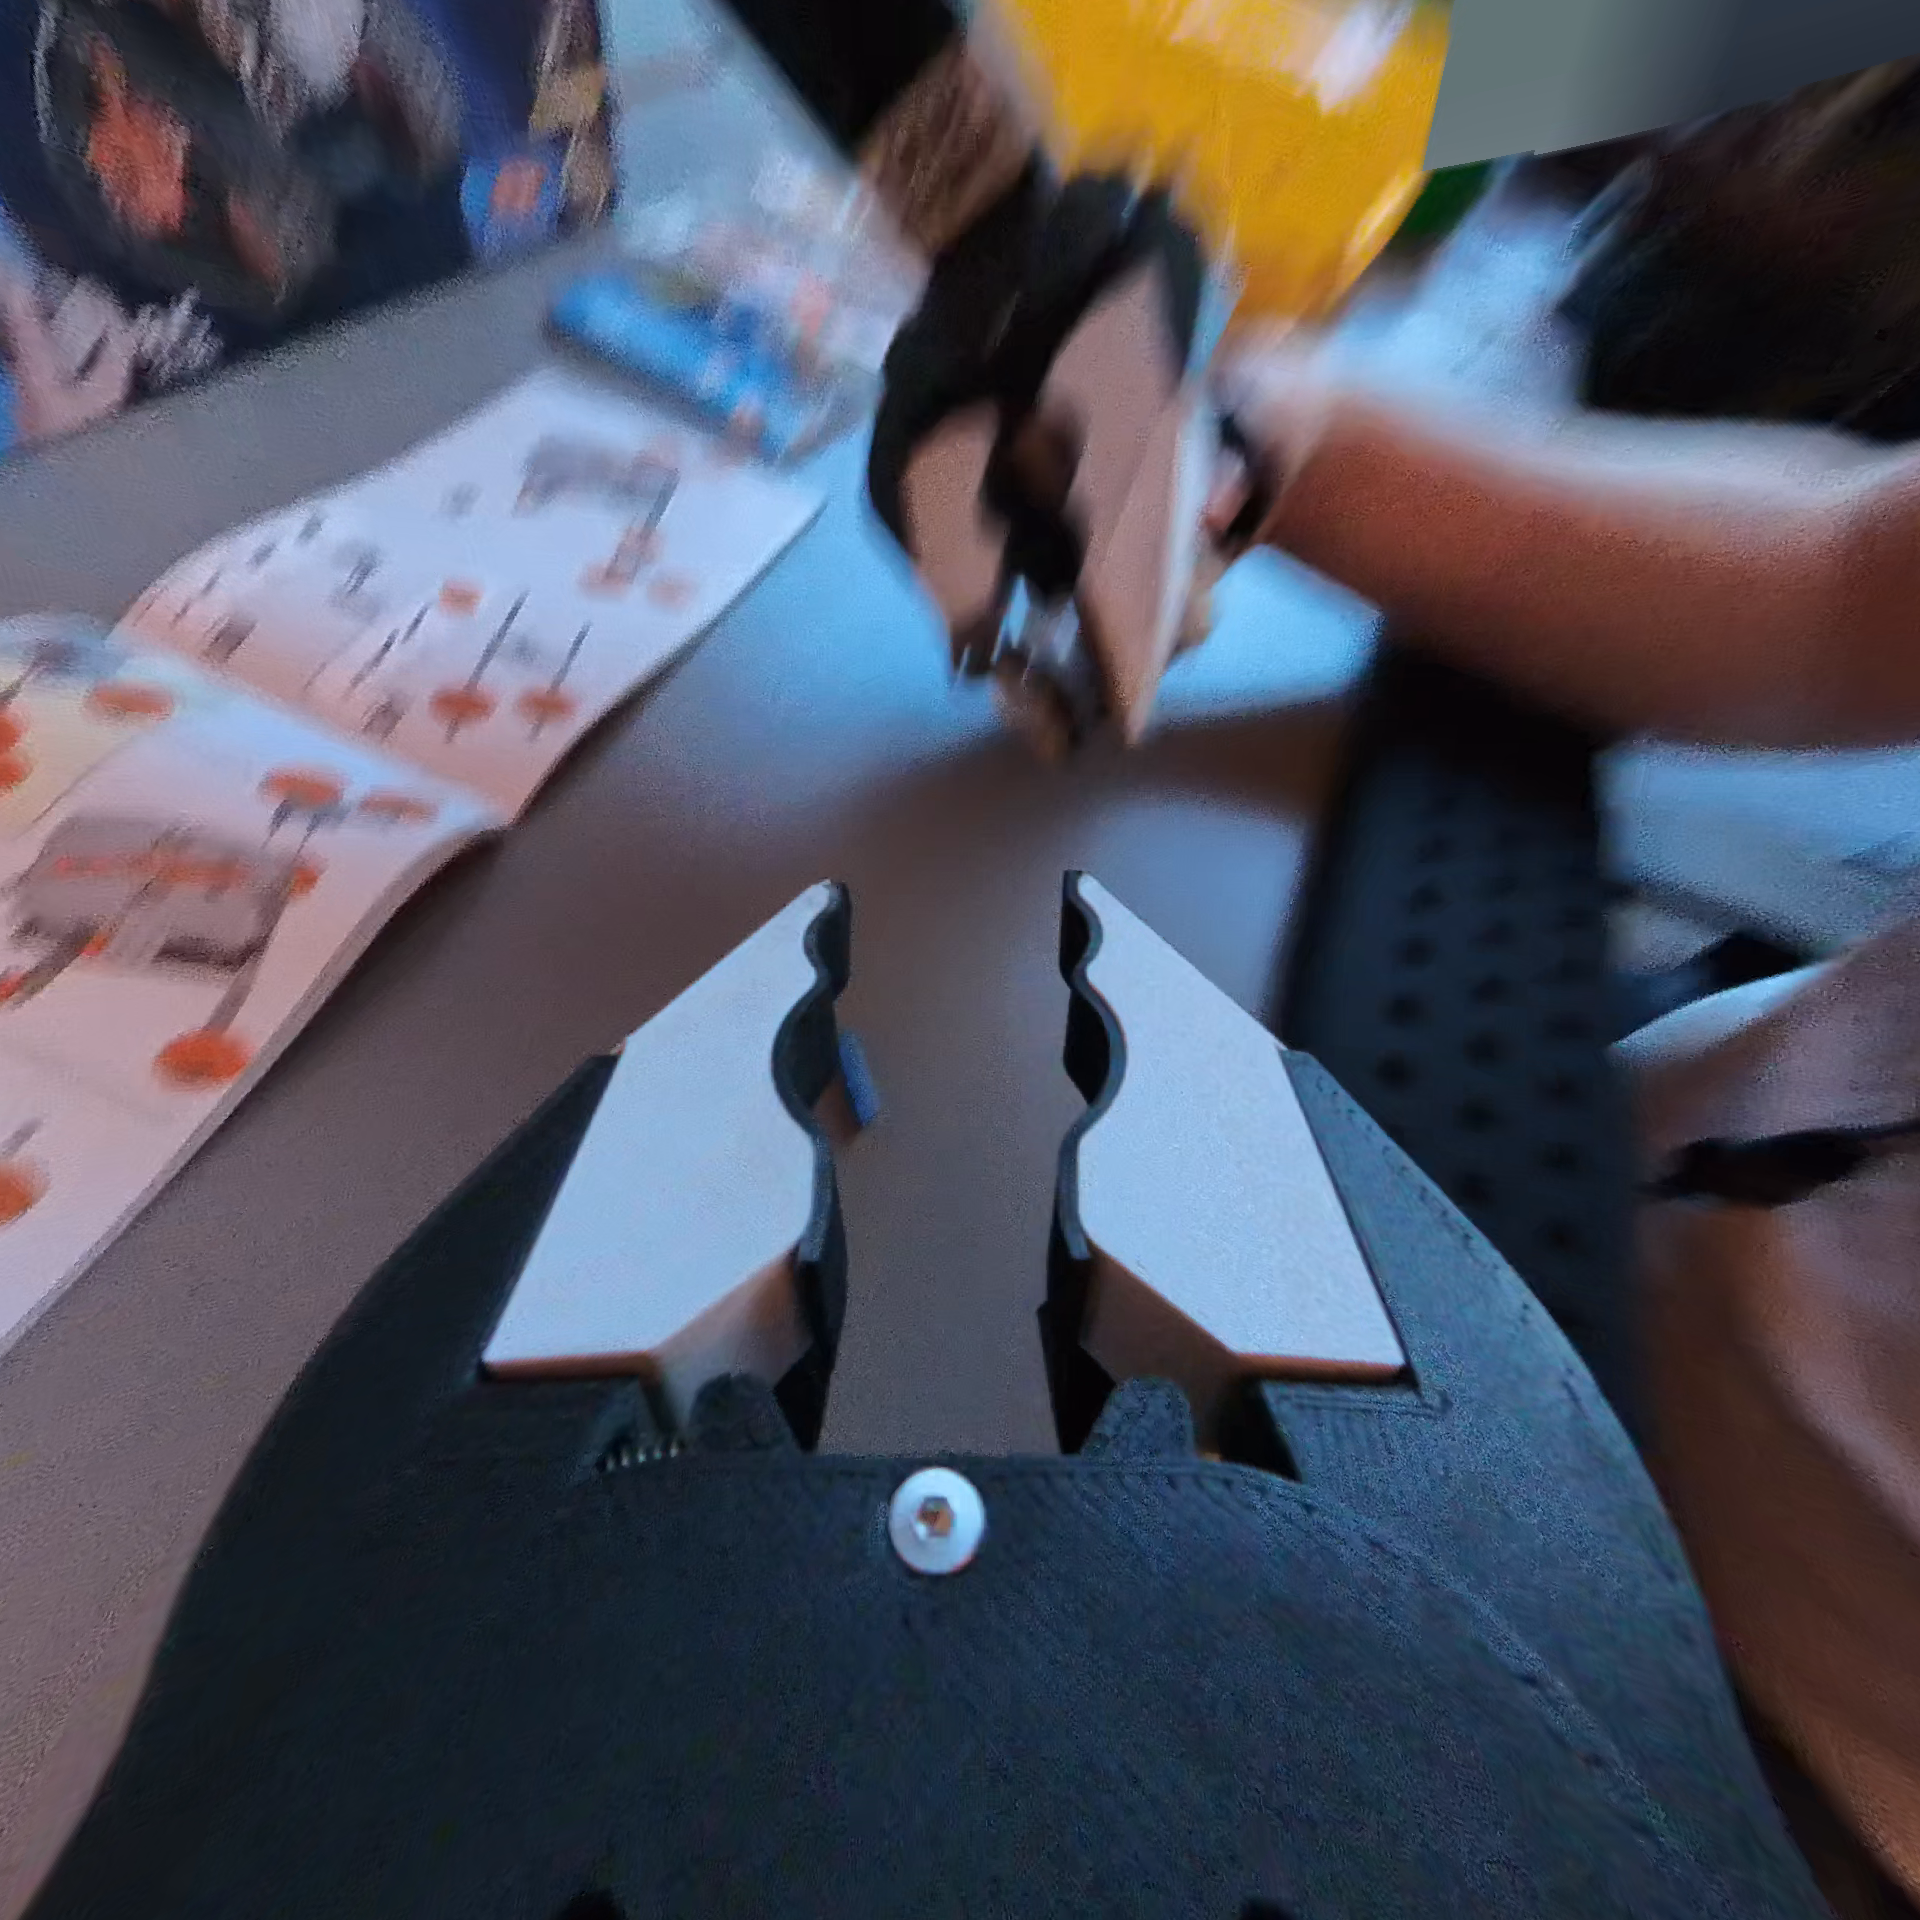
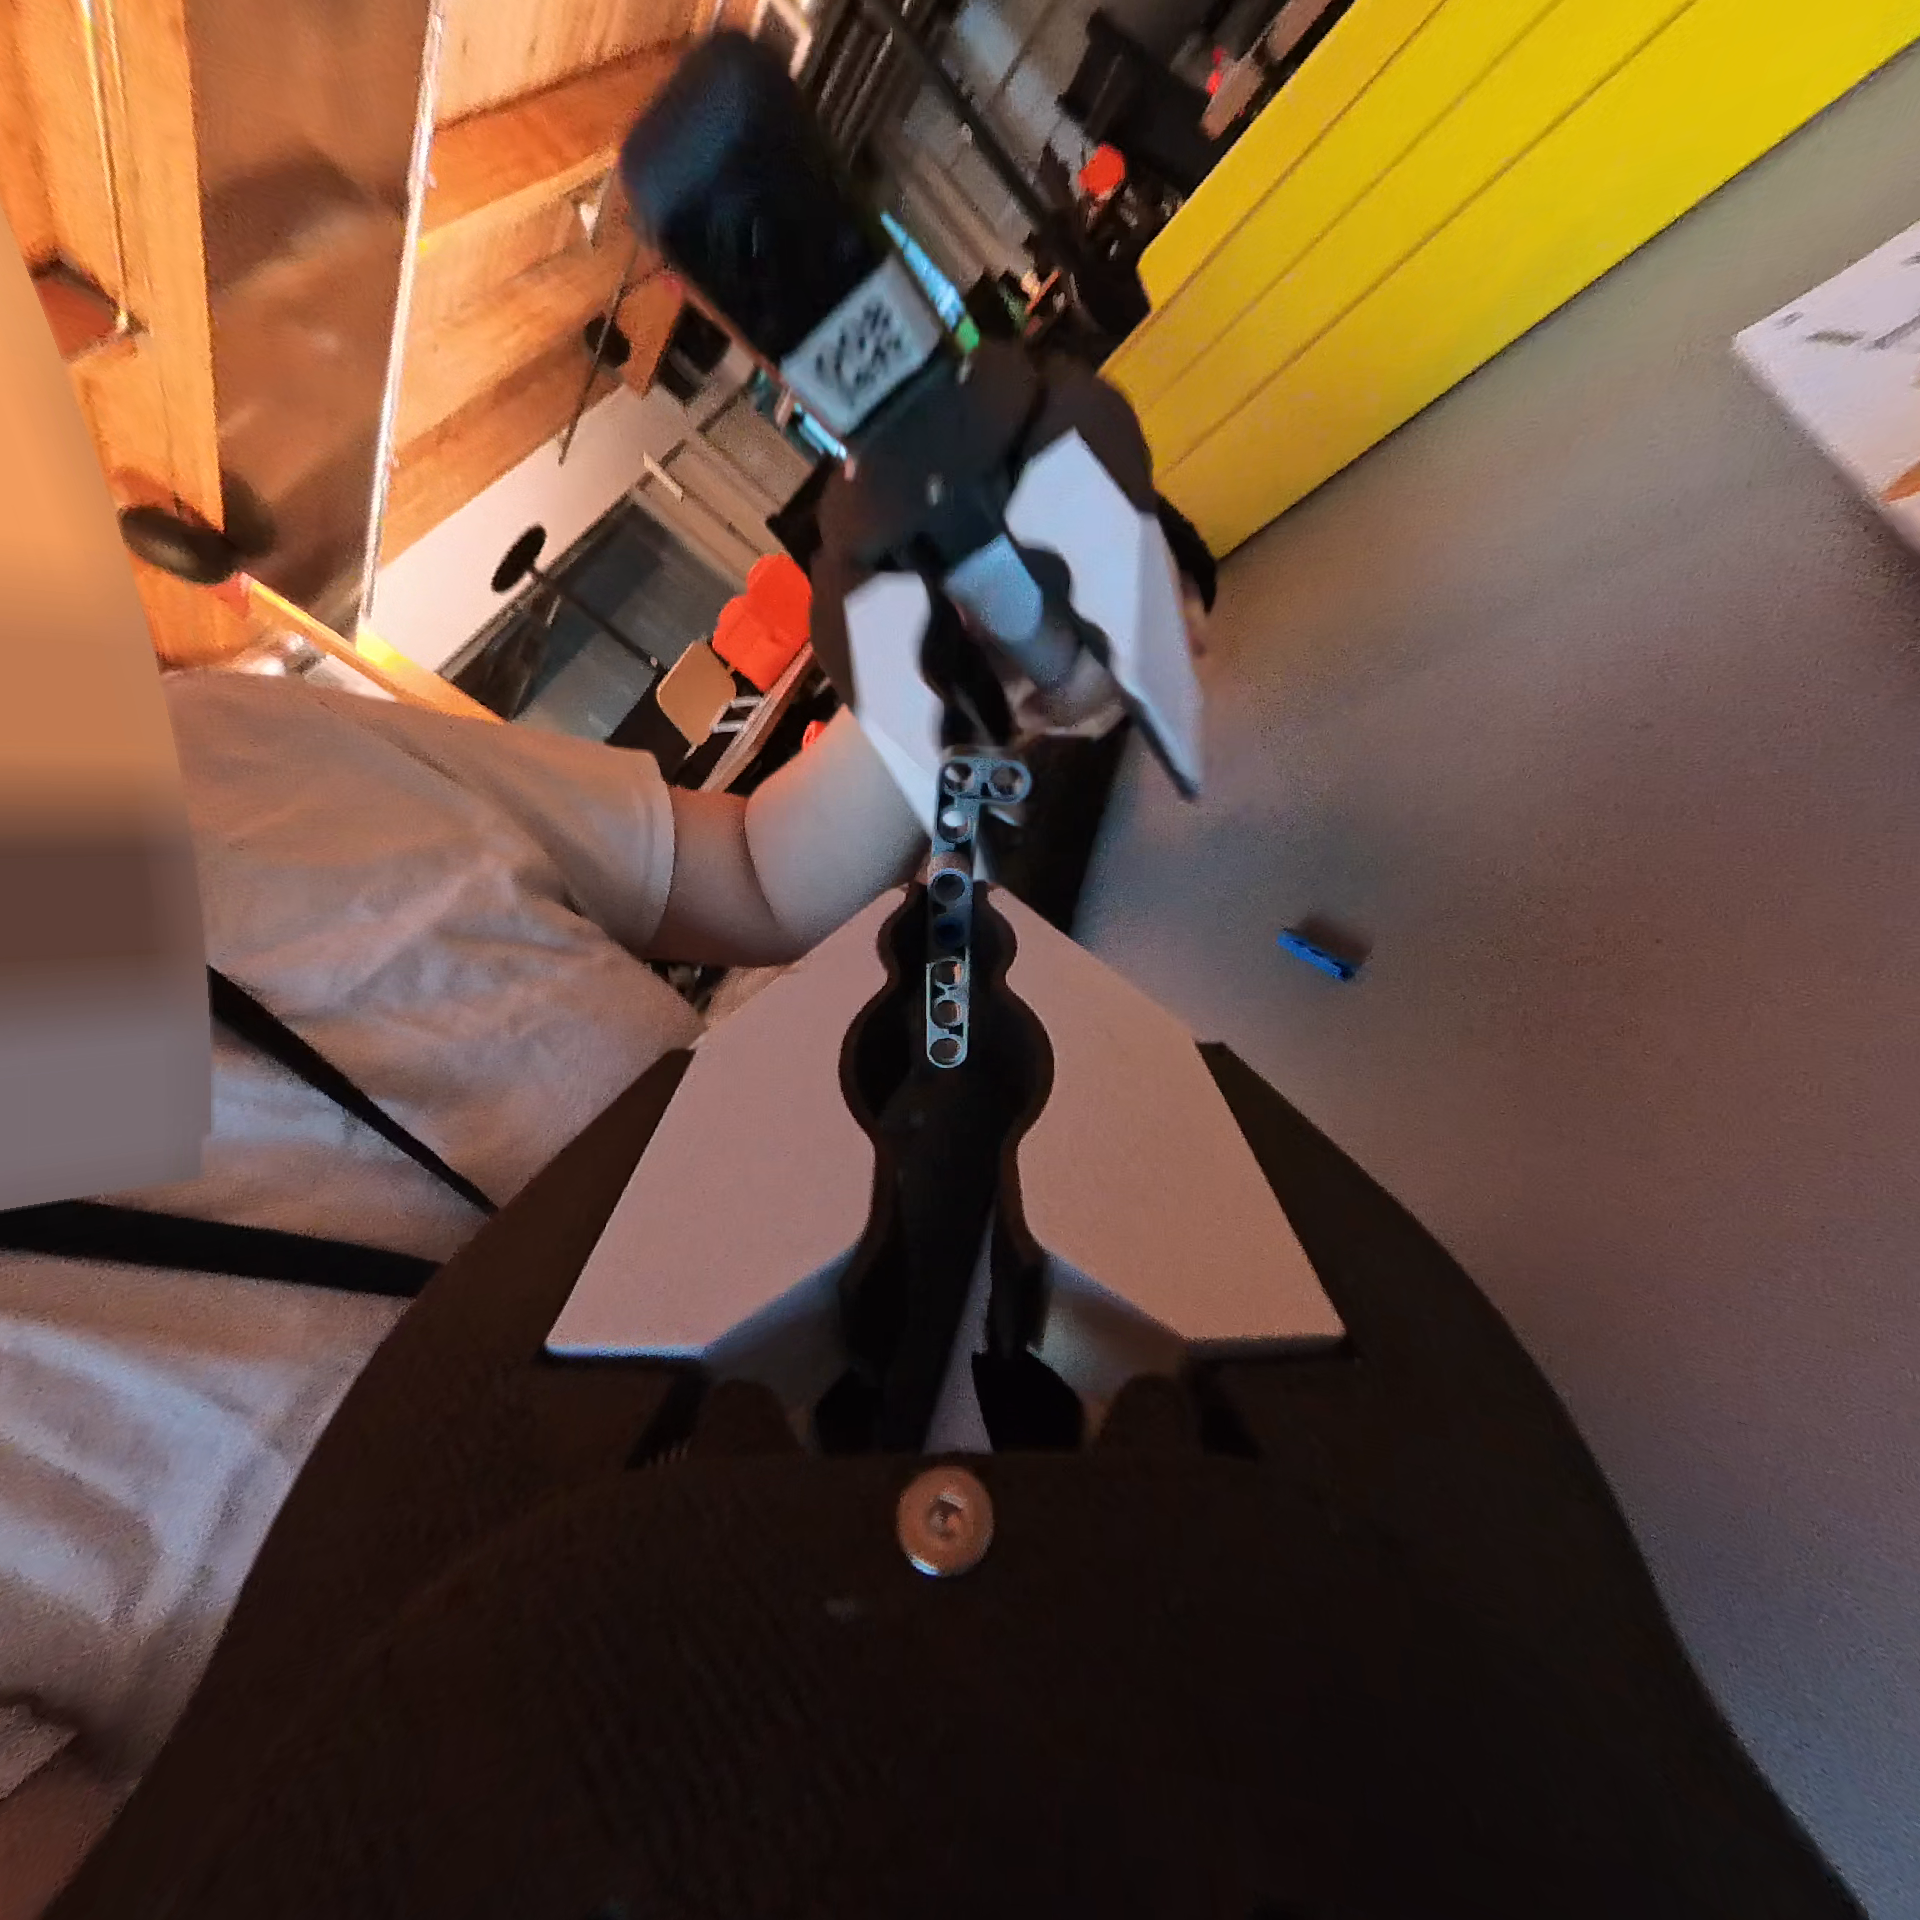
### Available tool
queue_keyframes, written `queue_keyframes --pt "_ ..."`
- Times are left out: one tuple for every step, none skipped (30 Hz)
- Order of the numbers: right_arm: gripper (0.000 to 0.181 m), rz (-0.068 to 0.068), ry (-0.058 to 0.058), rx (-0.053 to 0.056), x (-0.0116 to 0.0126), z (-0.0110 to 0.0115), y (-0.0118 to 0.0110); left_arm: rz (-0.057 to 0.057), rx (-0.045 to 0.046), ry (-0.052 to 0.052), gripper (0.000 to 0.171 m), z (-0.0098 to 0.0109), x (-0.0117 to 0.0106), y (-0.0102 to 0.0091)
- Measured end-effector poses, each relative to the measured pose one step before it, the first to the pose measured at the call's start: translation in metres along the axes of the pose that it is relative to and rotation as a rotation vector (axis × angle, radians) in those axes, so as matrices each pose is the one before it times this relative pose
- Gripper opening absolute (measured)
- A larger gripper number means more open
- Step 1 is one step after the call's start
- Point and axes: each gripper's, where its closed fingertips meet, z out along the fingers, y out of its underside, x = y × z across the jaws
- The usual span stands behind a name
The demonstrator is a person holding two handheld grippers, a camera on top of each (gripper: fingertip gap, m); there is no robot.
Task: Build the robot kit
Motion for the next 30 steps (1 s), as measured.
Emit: queue_keyframes --pt "0.005 -0.0041 -0.0041 -0.0328 -0.00119 0.00387 0.00448 -0.0348 0.09522 0.0958 0.037 -0.00520 0.01047 -0.01810" --pt "0.005 -0.0165 0.0102 -0.0275 0.00061 0.00296 0.00363 -0.0371 0.06069 0.0663 0.032 -0.00302 0.00516 -0.01312" --pt "0.006 -0.0368 0.0287 -0.0067 0.00259 0.00215 0.00063 -0.0603 0.02020 0.0118 0.028 -0.00078 -0.00465 -0.00769" --pt "0.005 -0.0330 0.0302 -0.0056 0.00244 0.00121 0.00048 -0.0643 -0.00546 -0.0085 0.025 0.00111 -0.00782 -0.00382" --pt "0.006 -0.0225 0.0239 -0.0121 0.00182 0.00030 0.00136 -0.0481 -0.00704 0.0289 0.026 0.00244 -0.00081 -0.00236" --pt "0.005 -0.0185 0.0299 -0.0007 0.00331 -0.00070 0.00016 -0.0330 -0.00333 0.0582 0.026 0.00269 0.00541 -0.00154" --pt "0.005 -0.0095 0.0247 0.0067 0.00330 -0.00144 -0.00063 -0.0260 -0.00532 0.0318 0.026 0.00276 0.00238 0.00021" --pt "0.005 0.0024 0.0032 0.0049 0.00068 -0.00179 -0.00009 -0.0142 -0.01865 -0.0050 0.026 0.00269 -0.00292 0.00304" --pt "0.005 0.0070 -0.0028 0.0059 0.00023 -0.00173 -0.00030 -0.0002 -0.02254 -0.0322 0.025 0.00251 -0.00666 0.00425" --pt "0.005 0.0036 0.0089 0.0062 0.00204 -0.00180 -0.00028 0.0062 -0.01170 -0.0272 0.024 0.00244 -0.00542 0.00327" --pt "0.006 0.0025 0.0102 -0.0033 0.00238 -0.00138 0.00087 0.0029 0.00317 0.0047 0.020 0.00268 -0.00043 0.00127" --pt "0.006 0.0025 0.0059 -0.0025 0.00174 -0.00126 0.00051 -0.0052 -0.00696 0.0191 0.015 0.00292 0.00168 0.00279" --pt "0.006 0.0076 0.0179 -0.0181 0.00361 -0.00131 0.00287 -0.0058 -0.02467 -0.0039 0.014 0.00286 -0.00252 0.00505" --pt "0.006 0.0020 0.0574 -0.0426 0.00945 -0.00221 0.00645 -0.0034 -0.02418 -0.0298 0.014 0.00213 -0.00724 0.00510" --pt "0.006 0.0012 0.0780 -0.0496 0.01198 -0.00315 0.00771 0.0021 -0.02846 -0.0536 0.019 0.00103 -0.01162 0.00596" --pt "0.006 -0.0052 0.1095 -0.0612 0.01565 -0.00383 0.00960 0.0078 -0.02198 -0.0690 0.032 -0.00105 -0.01372 0.00615" --pt "0.006 -0.0268 0.1254 -0.0676 0.01550 -0.00381 0.01031 0.0087 -0.02402 -0.0721 0.031 -0.00299 -0.01279 0.00750" --pt "0.006 -0.0475 0.0748 -0.0572 0.00581 -0.00219 0.00849 0.0144 -0.03528 -0.0438 0.028 -0.00362 -0.00572 0.00952" --pt "0.006 -0.0390 0.0675 -0.0538 0.00463 -0.00105 0.00712 0.0206 -0.03798 -0.0143 0.026 -0.00323 0.00197 0.00965" --pt "0.007 -0.0258 0.0775 -0.0541 0.00722 0.00009 0.00615 0.0243 -0.04021 -0.0365 0.025 -0.00235 0.00082 0.00919" --pt "0.006 -0.0189 0.0298 -0.0128 0.00065 0.00019 -0.00073 0.0366 -0.04700 -0.0716 0.026 -0.00183 -0.00319 0.00960" --pt "0.007 -0.0129 0.0239 -0.0249 0.00056 0.00089 0.00074 0.0469 -0.04547 -0.0742 0.027 -0.00091 -0.00311 0.00910" --pt "0.007 -0.0128 0.0276 -0.0136 0.00129 0.00022 -0.00091 0.0429 -0.03336 -0.0580 0.027 0.00053 -0.00112 0.00664" --pt "0.007 -0.0183 0.0339 -0.0163 0.00238 0.00008 -0.00002 0.0281 -0.01796 -0.0354 0.027 0.00143 0.00124 0.00346" --pt "0.007 -0.0177 0.0248 -0.0119 0.00122 0.00038 -0.00016 0.0157 0.00077 -0.0230 0.026 0.00108 0.00171 -0.00040" --pt "0.008 -0.0060 0.0127 -0.0053 0.00030 0.00044 -0.00062 0.0076 -0.00142 -0.0134 0.022 0.00130 0.00123 -0.00033" --pt "0.010 0.0022 -0.0001 -0.0007 -0.00078 0.00028 -0.00052 0.0058 0.00405 -0.0196 0.018 0.00133 -0.00080 -0.00089" --pt "0.014 0.0009 -0.0082 0.0040 -0.00157 0.00010 -0.00043 0.0139 0.00163 -0.0187 0.014 0.00099 -0.00103 -0.00058" --pt "0.017 -0.0040 -0.0069 0.0074 -0.00128 -0.00009 -0.00023 0.0233 -0.00163 -0.0172 0.009 0.00073 -0.00094 -0.00019" --pt "0.024 -0.0068 0.0022 0.0097 0.00013 -0.00050 -0.00025 0.0304 -0.00550 -0.0162 0.003 0.00048 -0.00056 -0.00002"
